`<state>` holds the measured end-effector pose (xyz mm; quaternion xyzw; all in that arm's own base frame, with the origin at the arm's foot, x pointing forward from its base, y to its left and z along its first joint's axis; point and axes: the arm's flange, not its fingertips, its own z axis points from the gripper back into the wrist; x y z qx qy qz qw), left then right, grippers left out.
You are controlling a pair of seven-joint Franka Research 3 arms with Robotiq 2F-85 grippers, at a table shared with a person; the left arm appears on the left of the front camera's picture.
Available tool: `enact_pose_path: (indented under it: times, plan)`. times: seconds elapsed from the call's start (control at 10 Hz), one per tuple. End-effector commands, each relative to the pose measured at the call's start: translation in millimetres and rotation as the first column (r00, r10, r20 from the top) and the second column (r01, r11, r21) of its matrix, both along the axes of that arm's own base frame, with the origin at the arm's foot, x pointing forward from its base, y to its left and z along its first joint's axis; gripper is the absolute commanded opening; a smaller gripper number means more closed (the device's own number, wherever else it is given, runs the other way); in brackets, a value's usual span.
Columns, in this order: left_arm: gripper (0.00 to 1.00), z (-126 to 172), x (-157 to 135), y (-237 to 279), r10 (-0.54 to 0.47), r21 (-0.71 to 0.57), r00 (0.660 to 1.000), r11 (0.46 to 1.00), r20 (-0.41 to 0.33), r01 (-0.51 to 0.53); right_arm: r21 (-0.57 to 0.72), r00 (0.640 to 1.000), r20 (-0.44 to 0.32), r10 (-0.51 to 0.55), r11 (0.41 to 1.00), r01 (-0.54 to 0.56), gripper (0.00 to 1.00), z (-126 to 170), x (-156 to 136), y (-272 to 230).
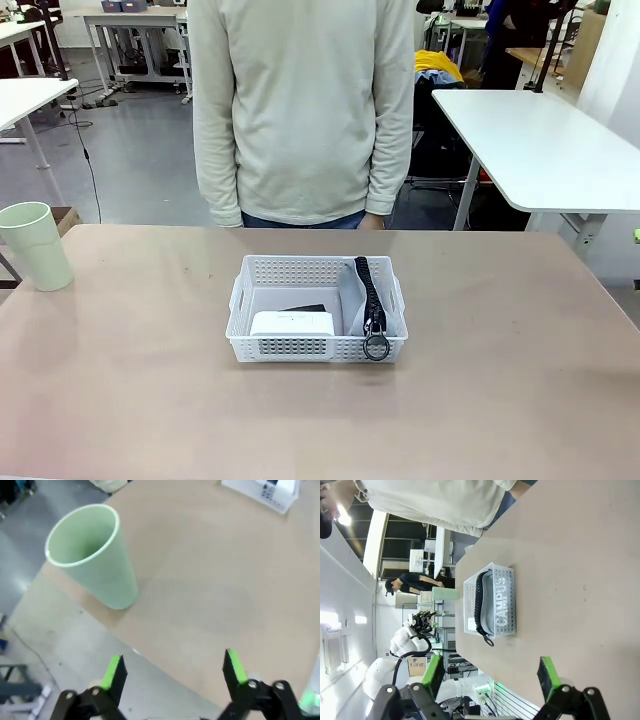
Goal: Efficiently arrange items inside the basket to fit them all.
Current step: Pick up the Reusable plastic cup and place it inside the Organizing basket.
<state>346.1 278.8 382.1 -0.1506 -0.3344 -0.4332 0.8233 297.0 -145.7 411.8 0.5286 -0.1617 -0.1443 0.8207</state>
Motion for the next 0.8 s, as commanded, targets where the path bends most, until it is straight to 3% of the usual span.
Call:
enact_pose_path:
  times: [0.0,0.1,0.7]
  plan:
    - [1.0,-18,22,36,0.129,-0.241,0.992,0.963,0.012,-0.122,0.002,1.0,0.03,0.009,1.0,-0.009,1.0,1,0,-2]
    - [1.0,0,0,0,0.0,0.0,1.0,1.0,0.0,0.0,0.002,1.0,0.03,0.009,1.0,-0.009,1.0,1,0,-2]
    - [1.0,0,0,0,0.0,0.0,1.0,1.0,0.0,0.0,0.002,1.0,0.03,0.009,1.0,-0.009,1.0,1,0,-2]
